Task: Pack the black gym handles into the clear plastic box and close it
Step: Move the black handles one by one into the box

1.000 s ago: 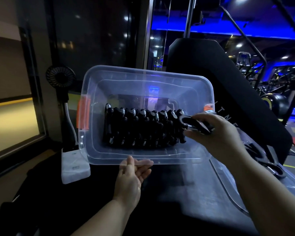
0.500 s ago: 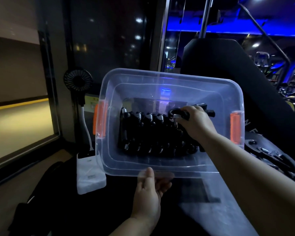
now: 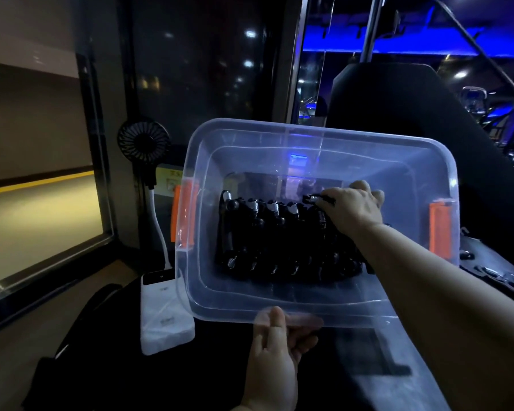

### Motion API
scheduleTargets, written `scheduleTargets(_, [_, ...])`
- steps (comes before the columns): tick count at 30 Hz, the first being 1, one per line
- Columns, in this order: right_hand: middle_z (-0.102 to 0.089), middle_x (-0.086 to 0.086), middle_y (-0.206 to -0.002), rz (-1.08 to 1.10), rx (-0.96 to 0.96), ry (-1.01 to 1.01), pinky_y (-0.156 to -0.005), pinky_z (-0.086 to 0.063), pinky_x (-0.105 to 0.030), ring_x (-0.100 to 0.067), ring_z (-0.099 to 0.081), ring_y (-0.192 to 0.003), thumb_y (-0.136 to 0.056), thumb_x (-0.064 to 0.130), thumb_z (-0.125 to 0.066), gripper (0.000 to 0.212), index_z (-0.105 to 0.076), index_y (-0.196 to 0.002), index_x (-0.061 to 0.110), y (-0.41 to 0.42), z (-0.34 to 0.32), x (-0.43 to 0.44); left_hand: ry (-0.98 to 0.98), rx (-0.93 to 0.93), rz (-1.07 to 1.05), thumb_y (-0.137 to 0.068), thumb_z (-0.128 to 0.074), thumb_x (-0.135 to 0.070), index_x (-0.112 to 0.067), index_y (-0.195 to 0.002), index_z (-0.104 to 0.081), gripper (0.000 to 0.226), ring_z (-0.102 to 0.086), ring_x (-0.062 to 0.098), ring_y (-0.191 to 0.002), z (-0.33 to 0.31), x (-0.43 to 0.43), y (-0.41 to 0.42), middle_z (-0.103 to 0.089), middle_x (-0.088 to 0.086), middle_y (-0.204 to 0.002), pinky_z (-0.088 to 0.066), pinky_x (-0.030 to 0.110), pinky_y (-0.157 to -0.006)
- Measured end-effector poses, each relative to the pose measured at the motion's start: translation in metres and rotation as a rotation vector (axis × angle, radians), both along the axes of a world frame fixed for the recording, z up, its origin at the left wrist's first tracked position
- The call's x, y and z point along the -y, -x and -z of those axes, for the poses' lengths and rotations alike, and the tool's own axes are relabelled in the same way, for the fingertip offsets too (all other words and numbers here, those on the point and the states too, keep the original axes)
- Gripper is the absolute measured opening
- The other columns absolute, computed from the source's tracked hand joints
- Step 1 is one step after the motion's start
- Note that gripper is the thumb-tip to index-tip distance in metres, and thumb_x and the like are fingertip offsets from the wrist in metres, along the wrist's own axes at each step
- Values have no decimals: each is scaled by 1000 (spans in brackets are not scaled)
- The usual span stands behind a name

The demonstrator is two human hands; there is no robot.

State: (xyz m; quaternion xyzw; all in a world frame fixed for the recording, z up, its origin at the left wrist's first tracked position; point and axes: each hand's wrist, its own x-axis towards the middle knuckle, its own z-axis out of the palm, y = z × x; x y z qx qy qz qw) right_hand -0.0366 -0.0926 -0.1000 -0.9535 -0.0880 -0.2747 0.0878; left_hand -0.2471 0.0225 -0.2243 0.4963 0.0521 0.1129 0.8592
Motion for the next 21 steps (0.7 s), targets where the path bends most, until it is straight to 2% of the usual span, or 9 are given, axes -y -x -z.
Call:
scheduleTargets(1, [-63,-7,-108,-9,-15,-9,-80,-12,-34,-27,-36,-123,-86,68,-41,45,-59,-113,38,-3,1,-1,2,-5,0,-102,-25,-27,4,-101,-50,40,-71,26,-80,0,0,0,-72,20,-84,-51,32,-71])
scheduleTargets(5, [-63,-5,-120,-43,-42,-2,-99,-20,-42,-26,-48,-121,-91,62,-37,52,-42,-130,28,-2,0,-6,34,-12,-2,-102,-25,-27,1,-100,-49,37,-71,24,-80,-2,0,-2,-73,20,-85,-50,33,-71])
scheduleTargets(9, [-55,-6,-133,-107,-91,-38,-108,-20,-43,-26,-44,-130,-91,57,-42,61,-29,-141,25,0,2,0,60,-7,-5,-102,-26,-28,-3,-99,-49,34,-71,25,-80,-3,2,-1,-73,19,-85,-49,34,-72])
scheduleTargets(14, [-47,-4,-142,-120,67,-100,-114,-12,-43,-20,-30,-138,-91,57,-42,64,-31,-143,21,10,9,5,76,-9,-41,-101,-27,-28,-4,-98,-51,34,-71,27,-79,-3,3,-1,-73,19,-82,-48,35,-72])
scheduleTargets(17, [-42,-2,-146,-123,95,-133,-116,-9,-42,-17,-24,-142,-93,55,-41,59,-33,-142,23,25,10,6,69,-13,-30,-102,-27,-29,2,-104,-50,39,-71,25,-79,-2,3,-3,-72,20,-84,-48,33,-71])
scheduleTargets(19, [-40,0,-148,-142,86,-155,-116,-10,-41,-16,-20,-143,-93,56,-39,57,-34,-141,26,40,13,9,74,-23,-39,-102,-26,-29,5,-109,-49,41,-71,25,-79,-1,4,-4,-72,23,-87,-49,31,-69])
scheduleTargets(21, [-43,1,-144,-182,120,-178,-113,-16,-41,-17,-21,-142,-88,61,-34,59,-41,-137,28,59,18,16,95,-21,-59,-102,-27,-29,-1,-107,-48,35,-71,27,-80,-1,4,-3,-71,24,-87,-49,32,-68])
